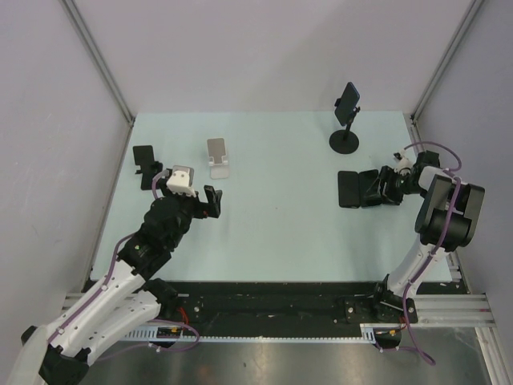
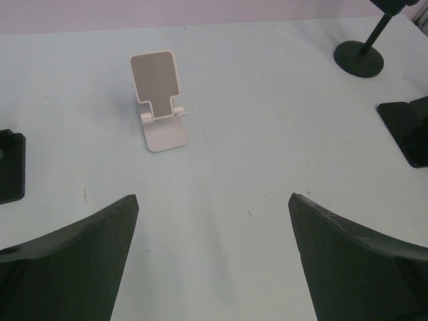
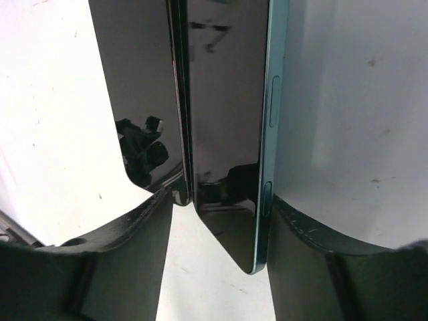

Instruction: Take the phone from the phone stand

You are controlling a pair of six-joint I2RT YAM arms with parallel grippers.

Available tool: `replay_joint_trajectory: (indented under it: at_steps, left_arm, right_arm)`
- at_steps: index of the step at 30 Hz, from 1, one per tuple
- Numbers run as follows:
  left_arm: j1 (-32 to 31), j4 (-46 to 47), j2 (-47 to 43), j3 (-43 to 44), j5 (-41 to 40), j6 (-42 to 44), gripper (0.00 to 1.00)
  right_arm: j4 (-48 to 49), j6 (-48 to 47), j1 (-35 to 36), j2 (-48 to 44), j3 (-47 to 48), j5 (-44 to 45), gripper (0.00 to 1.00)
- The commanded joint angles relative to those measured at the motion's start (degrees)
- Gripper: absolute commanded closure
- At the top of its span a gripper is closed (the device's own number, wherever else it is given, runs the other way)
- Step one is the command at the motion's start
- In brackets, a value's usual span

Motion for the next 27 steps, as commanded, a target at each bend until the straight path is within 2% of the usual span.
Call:
replay_joint_trajectory:
  at_steps: [1,5,11,15,20,27]
  left_arm:
    - [-0.42,2.26,0.12,-0.18,-0.53,0.77,0.0]
    - [-0.51,2.17,0.39,-0.27,-0.53,0.77,0.0]
    - [-0.42,2.17,0.91,-0.27,-0.36,0.68,0.0]
    - [-0.42,2.34,1.35,-0.27,-0.27,0.51,0.0]
    - [-0.42,2.34,1.7,-0.27,-0.09,0.42,0.0]
    - [-0.42,2.43,2.32,-0.35,0.08,0.33,0.0]
  right_arm:
    - [0.03,-1.01,-0.28,0.93,2.58,4.9,0.38]
    - [0.11,0.04,-0.28,0.85,3.28,11.3,0.24]
    - [1.87,2.32,-0.19,0.32,3.64,16.68,0.22]
    - [3.02,2.94,0.25,1.11,3.9,16.33,0.24]
    - [3.02,2.68,1.91,4.09,5.3,15.54,0.37]
    - [2.23,1.63,4.46,6.64,7.85,15.19,0.38]
